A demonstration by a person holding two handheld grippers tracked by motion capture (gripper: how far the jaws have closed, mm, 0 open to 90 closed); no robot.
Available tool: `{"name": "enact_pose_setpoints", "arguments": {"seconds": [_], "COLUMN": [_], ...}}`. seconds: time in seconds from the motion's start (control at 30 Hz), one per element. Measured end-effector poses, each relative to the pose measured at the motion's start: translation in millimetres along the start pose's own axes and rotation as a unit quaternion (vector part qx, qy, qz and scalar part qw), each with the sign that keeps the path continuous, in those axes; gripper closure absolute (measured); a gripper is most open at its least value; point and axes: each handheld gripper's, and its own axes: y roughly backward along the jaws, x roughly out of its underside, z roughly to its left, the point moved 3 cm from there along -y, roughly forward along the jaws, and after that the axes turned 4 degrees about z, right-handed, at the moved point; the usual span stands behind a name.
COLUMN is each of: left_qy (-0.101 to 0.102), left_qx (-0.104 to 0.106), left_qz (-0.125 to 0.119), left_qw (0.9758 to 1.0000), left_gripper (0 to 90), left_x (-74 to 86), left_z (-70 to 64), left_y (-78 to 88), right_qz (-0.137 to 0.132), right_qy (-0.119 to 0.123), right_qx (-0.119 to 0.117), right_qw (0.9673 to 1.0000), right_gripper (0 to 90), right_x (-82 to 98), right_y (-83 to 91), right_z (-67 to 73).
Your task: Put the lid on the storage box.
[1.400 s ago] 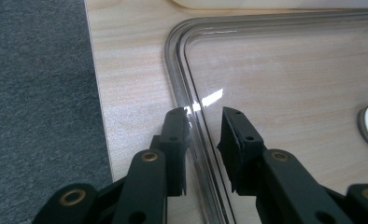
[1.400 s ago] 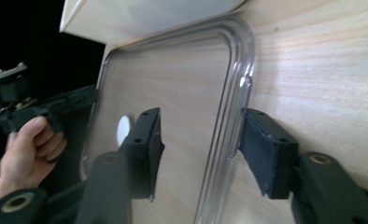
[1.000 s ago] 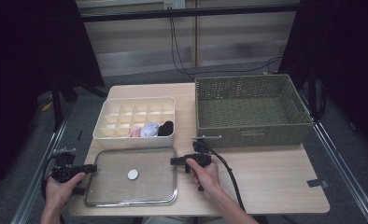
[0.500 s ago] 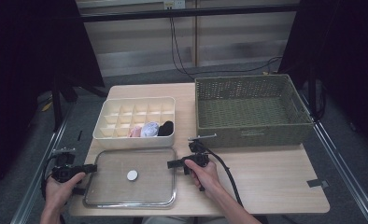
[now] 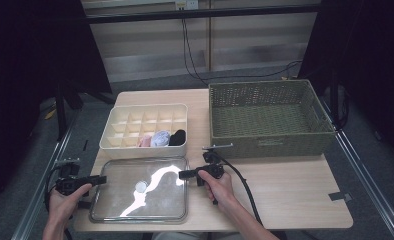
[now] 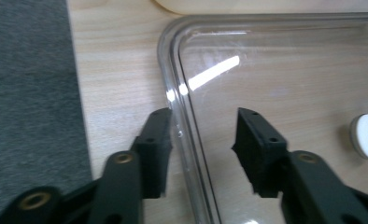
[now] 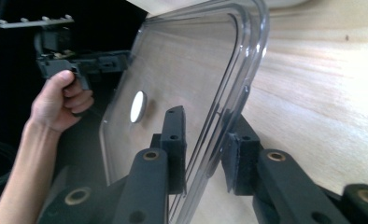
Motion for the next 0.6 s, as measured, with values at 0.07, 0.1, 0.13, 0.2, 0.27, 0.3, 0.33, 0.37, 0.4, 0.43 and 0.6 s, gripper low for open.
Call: {"name": "enact_pose_setpoints", "arguments": {"seconds": [0.07, 0.1, 0.13, 0.2, 0.27, 0.3, 0.33, 0.37, 0.4, 0.43, 0.6], "left_qy": [0.003, 0.006, 0.008, 0.015, 0.013, 0.013, 0.014, 0.014, 0.005, 0.003, 0.011], "left_qx": [0.007, 0.01, 0.014, 0.024, 0.03, 0.033, 0.035, 0.036, 0.04, 0.042, 0.042], "left_qz": [-0.004, -0.006, -0.007, -0.01, -0.006, -0.005, -0.005, -0.005, -0.001, 0.0, -0.018], "left_qw": [1.0, 0.9999, 0.9998, 0.9995, 0.9995, 0.9994, 0.9993, 0.9992, 0.9992, 0.9991, 0.9989], "left_gripper": [52.2, 51.8, 50.9, 47.9, 46.0, 45.4, 44.1, 43.9, 44.5, 45.9, 50.4], "left_x": [0.1, 0.2, 0.2, 0.4, 0.7, 0.8, 0.9, 0.9, 1.1, 1.1, -1.2], "left_z": [-0.2, -0.1, 0.0, 0.3, 1.2, 1.3, 1.0, 0.2, 0.2, -1.2, -3.6], "left_y": [-0.3, -0.5, -0.4, -0.5, 0.0, 0.1, 0.1, -0.2, -0.5, -1.2, 6.0], "right_qz": [-0.006, -0.009, -0.009, -0.009, -0.01, -0.009, -0.008, -0.007, -0.007, -0.007, -0.007], "right_qy": [0.008, 0.009, 0.011, 0.013, 0.012, 0.014, 0.016, 0.018, 0.02, 0.021, 0.024], "right_qx": [-0.005, -0.009, -0.01, -0.011, -0.012, -0.012, -0.014, -0.013, -0.011, -0.011, -0.003], "right_qw": [0.9999, 0.9999, 0.9999, 0.9998, 0.9998, 0.9998, 0.9997, 0.9997, 0.9997, 0.9997, 0.9997], "right_gripper": [74.4, 74.6, 74.7, 75.1, 75.3, 75.4, 75.5, 75.4, 75.5, 75.4, 75.0], "right_x": [-0.6, -0.8, -0.7, -0.3, 0.0, 0.2, 0.3, 0.4, 0.3, 0.3, 0.9], "right_y": [1.5, 1.8, 2.2, 2.2, 2.4, 2.5, 2.9, 3.1, 3.1, 3.3, 4.9], "right_z": [1.7, 3.0, 3.7, 4.0, 4.2, 4.3, 4.2, 4.3, 4.5, 4.6, 6.7]}}
